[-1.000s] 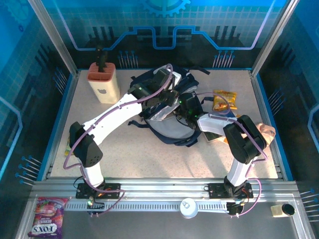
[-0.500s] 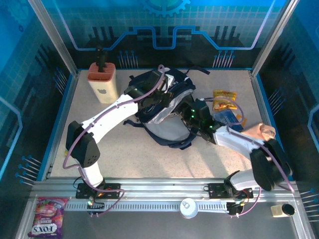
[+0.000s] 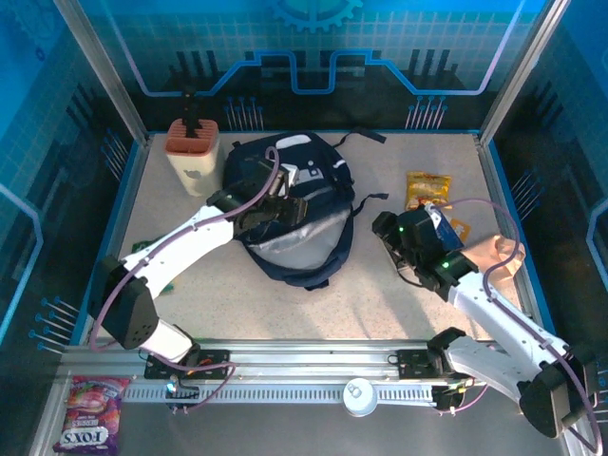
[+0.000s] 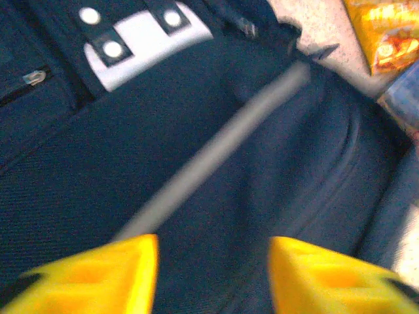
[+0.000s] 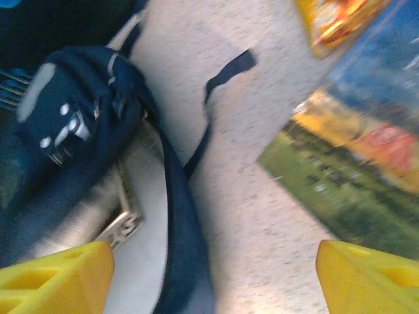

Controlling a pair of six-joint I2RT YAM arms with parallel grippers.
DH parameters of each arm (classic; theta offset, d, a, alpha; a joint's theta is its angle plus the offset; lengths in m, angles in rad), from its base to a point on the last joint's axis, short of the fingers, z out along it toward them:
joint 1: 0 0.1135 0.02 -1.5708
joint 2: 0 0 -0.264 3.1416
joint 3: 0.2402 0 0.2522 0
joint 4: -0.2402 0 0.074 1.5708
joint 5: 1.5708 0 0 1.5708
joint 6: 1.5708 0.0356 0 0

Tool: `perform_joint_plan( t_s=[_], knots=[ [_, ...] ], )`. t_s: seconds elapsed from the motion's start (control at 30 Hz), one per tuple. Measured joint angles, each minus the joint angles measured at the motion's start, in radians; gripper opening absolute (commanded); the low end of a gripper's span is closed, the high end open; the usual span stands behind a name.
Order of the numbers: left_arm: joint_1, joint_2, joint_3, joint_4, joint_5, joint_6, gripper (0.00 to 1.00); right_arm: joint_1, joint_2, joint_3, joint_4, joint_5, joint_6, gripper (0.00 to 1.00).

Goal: Pack books, pencil case, and school supplies into a backpack

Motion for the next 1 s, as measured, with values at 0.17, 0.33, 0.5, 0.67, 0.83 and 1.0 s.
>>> perform_joint_plan(
  t_s=[0.17,0.33,0.5,0.67,0.83,1.0],
  knots=[
    [0.011,-0.068,-0.049,0.042,0.029,-0.039,0.95,-0.154,0.125,0.087,-0.018,-0.095,-0.120,0.84],
    [0.014,-0.105,-0.089,0.076,0.056,-0.066,0.99,-0.264,0.326,0.187,-0.023,-0.217,-0.219,0.85],
    [0.017,-0.105,-0.090,0.097,0.076,-0.076,0.99,-0.290,0.522,0.306,-0.024,-0.279,-0.281,0.83],
    [0.018,-0.105,-0.090,0.101,0.100,-0.078,0.99,-0.289,0.698,0.412,-0.044,-0.305,-0.320,0.82],
    [0.018,-0.097,-0.090,0.100,0.124,-0.078,0.99,-0.277,0.804,0.454,-0.074,-0.315,-0.334,0.79],
    [0.018,-0.069,-0.086,0.093,0.142,-0.078,0.99,-0.233,0.855,0.462,-0.106,-0.328,-0.336,0.78]
  ],
)
